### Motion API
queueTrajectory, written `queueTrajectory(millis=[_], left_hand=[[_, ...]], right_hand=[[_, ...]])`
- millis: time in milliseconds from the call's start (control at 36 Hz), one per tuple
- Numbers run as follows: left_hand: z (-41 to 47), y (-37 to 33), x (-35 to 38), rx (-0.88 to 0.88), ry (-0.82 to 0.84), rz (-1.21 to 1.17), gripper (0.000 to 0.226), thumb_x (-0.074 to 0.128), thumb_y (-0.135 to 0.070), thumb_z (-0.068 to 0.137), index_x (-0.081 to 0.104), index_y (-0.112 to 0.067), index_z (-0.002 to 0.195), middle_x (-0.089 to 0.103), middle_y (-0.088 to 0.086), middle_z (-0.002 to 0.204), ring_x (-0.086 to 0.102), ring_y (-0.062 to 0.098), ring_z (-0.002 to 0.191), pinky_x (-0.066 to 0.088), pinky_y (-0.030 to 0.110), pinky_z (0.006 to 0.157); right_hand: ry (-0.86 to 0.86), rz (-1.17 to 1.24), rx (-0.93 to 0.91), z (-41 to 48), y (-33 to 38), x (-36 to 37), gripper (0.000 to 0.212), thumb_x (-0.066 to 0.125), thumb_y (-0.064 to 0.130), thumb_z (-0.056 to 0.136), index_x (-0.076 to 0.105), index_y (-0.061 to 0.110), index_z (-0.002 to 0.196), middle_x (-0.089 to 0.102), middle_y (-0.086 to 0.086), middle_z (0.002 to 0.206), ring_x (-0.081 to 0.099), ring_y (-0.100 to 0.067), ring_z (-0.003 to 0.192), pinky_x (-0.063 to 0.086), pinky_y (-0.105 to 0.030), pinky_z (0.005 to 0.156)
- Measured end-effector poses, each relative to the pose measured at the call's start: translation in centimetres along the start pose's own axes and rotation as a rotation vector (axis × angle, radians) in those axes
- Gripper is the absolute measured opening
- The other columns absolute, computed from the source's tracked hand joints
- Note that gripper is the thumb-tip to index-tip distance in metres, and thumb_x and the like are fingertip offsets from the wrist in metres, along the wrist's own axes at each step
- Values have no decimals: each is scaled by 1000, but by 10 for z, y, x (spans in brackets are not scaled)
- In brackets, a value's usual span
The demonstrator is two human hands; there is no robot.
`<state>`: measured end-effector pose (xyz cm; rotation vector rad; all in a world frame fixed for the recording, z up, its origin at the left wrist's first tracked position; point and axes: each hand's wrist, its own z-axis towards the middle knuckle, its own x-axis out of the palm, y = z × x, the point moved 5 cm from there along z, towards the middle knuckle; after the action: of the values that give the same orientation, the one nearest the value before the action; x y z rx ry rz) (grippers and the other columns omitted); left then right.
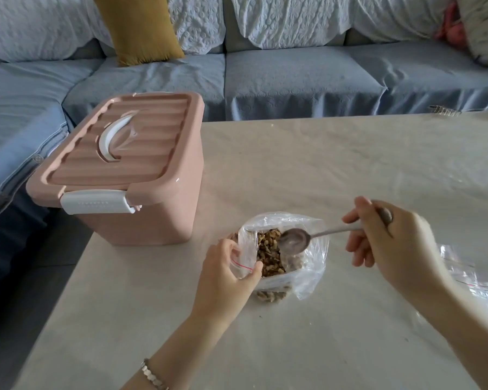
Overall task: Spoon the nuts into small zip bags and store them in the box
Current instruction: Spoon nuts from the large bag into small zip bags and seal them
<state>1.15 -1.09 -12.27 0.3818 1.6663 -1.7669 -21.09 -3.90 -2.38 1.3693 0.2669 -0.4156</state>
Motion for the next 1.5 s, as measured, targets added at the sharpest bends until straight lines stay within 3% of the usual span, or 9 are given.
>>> queueTrajectory(millis=[167, 333, 444, 611, 694, 778, 1028, 1306, 1500], left_hand=[[-4, 7, 15, -138, 194, 93, 31, 64, -40, 74, 46, -23, 93, 50, -4, 96, 49, 12, 90, 40, 24, 80], [-4, 4, 19, -184, 252, 87, 32, 62, -43, 77, 45, -21, 93, 54, -4, 94, 51, 14, 88, 37, 25, 72], [-2, 3, 18, -172, 261, 94, 33, 61, -41, 78, 45, -20, 98, 54, -2, 98, 52, 16, 92, 37, 26, 74], [-4, 7, 18, -205, 278, 88, 32, 59, -43, 79, 45, -23, 100, 53, -2, 104, 52, 15, 94, 37, 26, 75], [-6, 7, 19, -229, 286, 56, 32, 60, -42, 79, 45, -25, 100, 53, -3, 104, 52, 14, 95, 37, 26, 75], [-6, 8, 19, -214, 298, 41, 32, 61, -42, 78, 45, -26, 100, 54, -2, 103, 53, 14, 94, 38, 26, 73], [-8, 11, 19, -174, 283, -39, 29, 68, -39, 75, 46, -28, 90, 56, -6, 91, 55, 4, 76, 36, 10, 60], [-6, 6, 0, -77, 125, -52, 27, 71, -29, 75, 46, -29, 84, 55, -8, 90, 52, -2, 80, 36, 3, 68], [1, -6, -8, -32, 62, -77, 27, 72, -28, 73, 47, -26, 82, 55, -10, 81, 53, 2, 80, 39, 11, 70]], right_hand=[[85, -126, 62, -18, -40, 27, 32, 44, 27, 95, 59, 19, 68, 61, -5, 51, 57, -16, 38, 47, -23, 42], [137, -397, -178, -29, -30, 51, 48, 25, 48, 84, 49, 10, 67, 58, -9, 53, 55, -32, 50, 48, -39, 51], [94, -363, -242, -31, -39, 56, 30, 41, 35, 95, 41, 22, 67, 57, -4, 52, 55, -30, 48, 45, -38, 49], [95, -399, -319, -38, -58, 57, 66, 15, 58, 95, 58, 13, 75, 56, 0, 54, 56, -23, 45, 42, -35, 42], [95, -348, -209, -39, -65, 56, 61, 24, 55, 94, 60, 10, 76, 57, 0, 53, 56, -15, 44, 44, -34, 46], [44, -64, 56, -37, -73, 50, 35, 42, 29, 96, 63, 10, 74, 60, -5, 52, 57, -11, 42, 49, -26, 47], [-29, 464, 614, -41, -104, 60, 36, 38, 24, 99, 60, 0, 82, 63, -12, 52, 61, -17, 42, 48, -20, 41], [-104, 570, 673, -39, -104, 32, 38, 38, 27, 99, 60, 2, 81, 62, -6, 46, 57, -12, 38, 44, -15, 38], [-96, 545, 620, -20, -82, 6, 38, 37, 26, 99, 59, 4, 78, 60, -4, 43, 53, -10, 34, 40, -12, 36]])
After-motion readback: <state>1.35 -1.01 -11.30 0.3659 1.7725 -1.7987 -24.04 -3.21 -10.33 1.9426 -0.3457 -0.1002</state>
